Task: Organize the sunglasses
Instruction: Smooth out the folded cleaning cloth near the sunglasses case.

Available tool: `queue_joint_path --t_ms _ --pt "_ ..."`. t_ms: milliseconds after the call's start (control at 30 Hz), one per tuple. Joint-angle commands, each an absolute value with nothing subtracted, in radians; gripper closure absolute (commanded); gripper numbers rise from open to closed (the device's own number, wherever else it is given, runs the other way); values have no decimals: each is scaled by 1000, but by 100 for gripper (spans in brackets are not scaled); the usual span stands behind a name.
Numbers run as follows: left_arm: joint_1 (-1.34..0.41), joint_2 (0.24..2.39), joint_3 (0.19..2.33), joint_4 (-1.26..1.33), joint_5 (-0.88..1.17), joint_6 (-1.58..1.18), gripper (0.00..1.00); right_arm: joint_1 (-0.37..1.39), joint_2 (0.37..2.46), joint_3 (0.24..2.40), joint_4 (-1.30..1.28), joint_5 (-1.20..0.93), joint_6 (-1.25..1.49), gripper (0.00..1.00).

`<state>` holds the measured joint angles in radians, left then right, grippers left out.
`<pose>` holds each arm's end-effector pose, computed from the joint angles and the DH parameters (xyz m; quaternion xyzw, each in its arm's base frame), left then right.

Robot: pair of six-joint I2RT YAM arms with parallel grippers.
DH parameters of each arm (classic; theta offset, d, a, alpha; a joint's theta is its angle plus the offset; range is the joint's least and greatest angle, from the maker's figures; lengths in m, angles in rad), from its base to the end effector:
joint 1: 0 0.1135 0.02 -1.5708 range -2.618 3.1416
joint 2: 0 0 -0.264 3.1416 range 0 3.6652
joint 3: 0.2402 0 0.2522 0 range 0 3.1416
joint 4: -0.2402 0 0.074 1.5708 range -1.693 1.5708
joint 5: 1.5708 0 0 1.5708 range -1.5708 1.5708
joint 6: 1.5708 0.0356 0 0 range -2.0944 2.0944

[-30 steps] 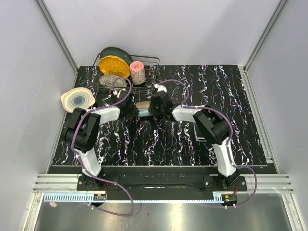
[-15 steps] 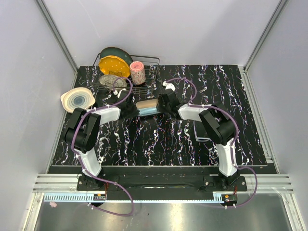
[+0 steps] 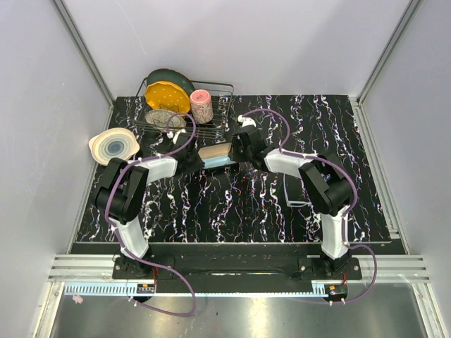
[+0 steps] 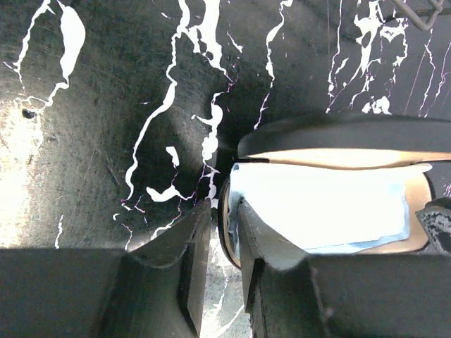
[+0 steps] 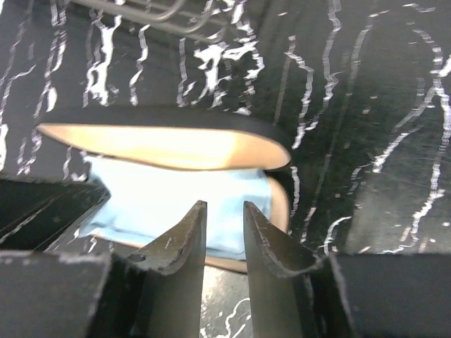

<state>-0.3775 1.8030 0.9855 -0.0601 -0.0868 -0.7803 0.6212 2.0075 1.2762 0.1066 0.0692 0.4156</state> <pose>0.3377 -0.1306 0.1486 -0.2024 0.9177 -0.1515 0.3064 0.3616 0.2558 0.1697 -0.0756 0.8866 0.1989 0.4108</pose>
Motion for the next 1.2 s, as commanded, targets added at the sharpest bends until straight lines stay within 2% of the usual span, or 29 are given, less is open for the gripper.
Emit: queue_joint_path --t_ms 0,233,533,833,1167 --pt "-380 1790 956 -69 -132 -750 73 617 1971 1325 71 -81 396 68" --pt "-380 1793 954 -64 -126 -747 74 620 2040 1388 6 -144 388 76" --pt "-397 1799 948 -63 -130 -741 86 620 2092 1407 -51 -115 387 79" --pt "-416 1804 940 -75 -184 -742 88 620 2099 1402 -70 -5 408 83" --pt "-442 1807 953 -120 -275 -759 90 620 2028 1374 -176 140 400 84"
